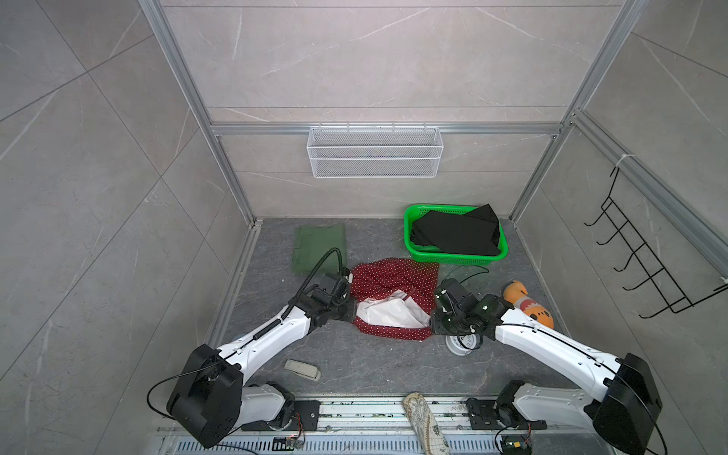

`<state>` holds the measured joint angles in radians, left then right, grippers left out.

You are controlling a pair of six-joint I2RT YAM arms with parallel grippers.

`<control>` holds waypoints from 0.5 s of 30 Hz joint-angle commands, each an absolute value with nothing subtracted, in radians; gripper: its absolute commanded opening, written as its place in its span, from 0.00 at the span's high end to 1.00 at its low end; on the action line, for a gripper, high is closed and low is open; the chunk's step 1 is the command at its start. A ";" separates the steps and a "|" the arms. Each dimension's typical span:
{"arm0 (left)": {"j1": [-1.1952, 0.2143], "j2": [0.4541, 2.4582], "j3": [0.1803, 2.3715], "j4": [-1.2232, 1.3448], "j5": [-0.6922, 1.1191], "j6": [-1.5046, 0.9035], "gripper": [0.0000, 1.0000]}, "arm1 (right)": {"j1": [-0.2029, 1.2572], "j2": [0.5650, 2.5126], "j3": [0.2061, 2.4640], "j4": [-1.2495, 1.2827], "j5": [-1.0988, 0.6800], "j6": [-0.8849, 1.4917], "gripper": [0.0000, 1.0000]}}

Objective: Fold and stack skirts
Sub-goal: Flatten out the skirt at the center of the table.

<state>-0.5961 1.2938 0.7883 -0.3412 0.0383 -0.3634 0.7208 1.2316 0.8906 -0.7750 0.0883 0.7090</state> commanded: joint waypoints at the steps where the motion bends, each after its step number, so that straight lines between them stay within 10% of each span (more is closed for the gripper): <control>1: -0.605 1.296 0.809 -0.306 0.063 -0.346 1.00 | 0.756 1.270 0.912 -0.825 0.141 0.804 0.47; 15: -0.621 1.299 0.777 -0.280 0.065 -0.348 1.00 | 0.785 1.308 0.962 -0.753 0.218 0.865 0.47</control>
